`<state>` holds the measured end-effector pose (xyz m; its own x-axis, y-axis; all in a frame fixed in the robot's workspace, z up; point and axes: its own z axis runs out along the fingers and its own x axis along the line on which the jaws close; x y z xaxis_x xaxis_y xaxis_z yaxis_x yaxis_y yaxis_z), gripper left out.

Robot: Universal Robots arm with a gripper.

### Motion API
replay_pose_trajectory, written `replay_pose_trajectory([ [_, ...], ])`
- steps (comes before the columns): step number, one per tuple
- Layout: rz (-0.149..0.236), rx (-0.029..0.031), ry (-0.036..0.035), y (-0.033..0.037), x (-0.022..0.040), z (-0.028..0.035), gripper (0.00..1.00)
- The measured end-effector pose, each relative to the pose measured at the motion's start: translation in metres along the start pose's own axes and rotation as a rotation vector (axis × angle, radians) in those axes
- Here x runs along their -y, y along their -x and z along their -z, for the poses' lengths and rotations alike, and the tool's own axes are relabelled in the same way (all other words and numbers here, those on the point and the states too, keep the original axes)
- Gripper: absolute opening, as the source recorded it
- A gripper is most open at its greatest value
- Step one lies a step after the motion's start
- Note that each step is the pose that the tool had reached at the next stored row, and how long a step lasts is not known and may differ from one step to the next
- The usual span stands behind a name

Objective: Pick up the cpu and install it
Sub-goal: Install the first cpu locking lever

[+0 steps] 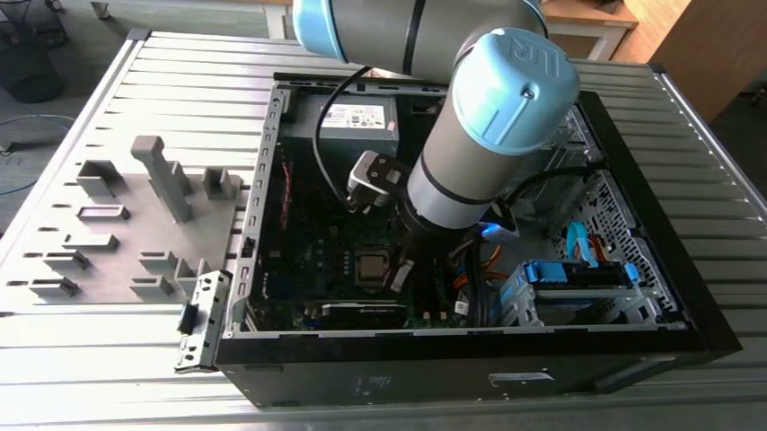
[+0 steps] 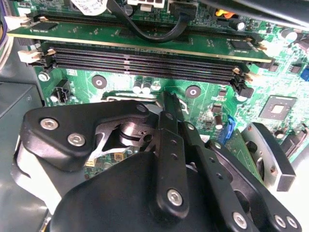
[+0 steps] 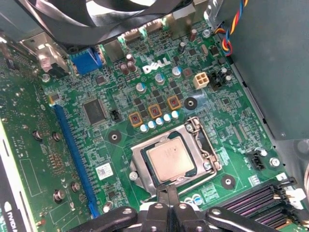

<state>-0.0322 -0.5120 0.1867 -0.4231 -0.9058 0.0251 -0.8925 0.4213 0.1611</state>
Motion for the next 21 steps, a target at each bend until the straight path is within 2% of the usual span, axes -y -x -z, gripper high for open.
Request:
replay_pose_trajectory([
  [9,0.0,-0.0001,-0.0001,0.0014,0.0031,0.0,0.11],
  [21,0.0,0.0,0.0,0.0011,0.0023,-0.0003,0.11],
])
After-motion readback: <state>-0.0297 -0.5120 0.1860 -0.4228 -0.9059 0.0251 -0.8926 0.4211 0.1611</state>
